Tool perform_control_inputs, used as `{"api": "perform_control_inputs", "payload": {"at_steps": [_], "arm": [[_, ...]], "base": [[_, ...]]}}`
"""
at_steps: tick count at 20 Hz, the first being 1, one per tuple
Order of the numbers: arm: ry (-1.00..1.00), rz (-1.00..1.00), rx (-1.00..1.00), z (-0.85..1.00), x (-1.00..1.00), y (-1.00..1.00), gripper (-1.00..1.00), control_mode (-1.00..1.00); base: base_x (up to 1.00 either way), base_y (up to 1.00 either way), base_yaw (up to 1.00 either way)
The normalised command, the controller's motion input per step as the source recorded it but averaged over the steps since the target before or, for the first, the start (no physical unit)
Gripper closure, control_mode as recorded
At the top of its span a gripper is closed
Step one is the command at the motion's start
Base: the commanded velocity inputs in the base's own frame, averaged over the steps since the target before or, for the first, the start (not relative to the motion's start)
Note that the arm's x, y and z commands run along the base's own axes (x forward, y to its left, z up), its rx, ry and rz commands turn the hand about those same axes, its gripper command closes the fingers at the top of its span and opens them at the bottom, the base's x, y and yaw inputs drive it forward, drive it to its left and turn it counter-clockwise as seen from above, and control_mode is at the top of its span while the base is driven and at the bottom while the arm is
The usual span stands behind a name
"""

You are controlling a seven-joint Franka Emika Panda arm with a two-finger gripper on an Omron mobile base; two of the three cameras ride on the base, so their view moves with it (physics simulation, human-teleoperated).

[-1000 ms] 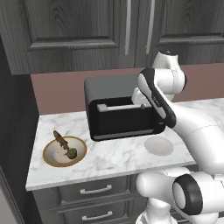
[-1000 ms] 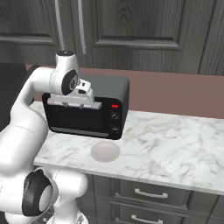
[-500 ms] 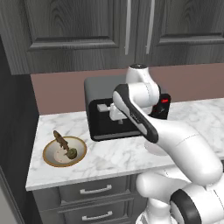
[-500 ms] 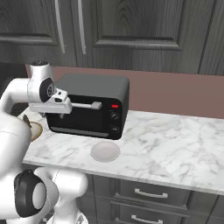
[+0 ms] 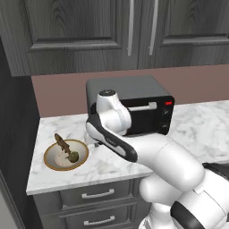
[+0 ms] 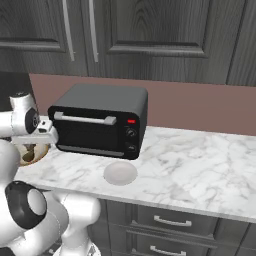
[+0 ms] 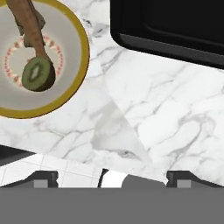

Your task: Remove the kiwi from the bowl and place it on the small plate. Then place the bowl with only the fish in the microwave, close the door, and press the start button to microwave the fish.

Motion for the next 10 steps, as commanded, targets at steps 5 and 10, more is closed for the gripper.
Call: {"api": "perform_control_inputs", "payload": {"at_steps": [5,10], "arm": [[0.00,0.03,-0.03,-0.71,0.22,0.94,-1.00,-1.00],[-0.06,0.00,0.00,-0.19,0.50,0.61,-1.00,-1.00]], "base": [[0.00,0.00,0.00],[0.00,0.00,0.00]]}}
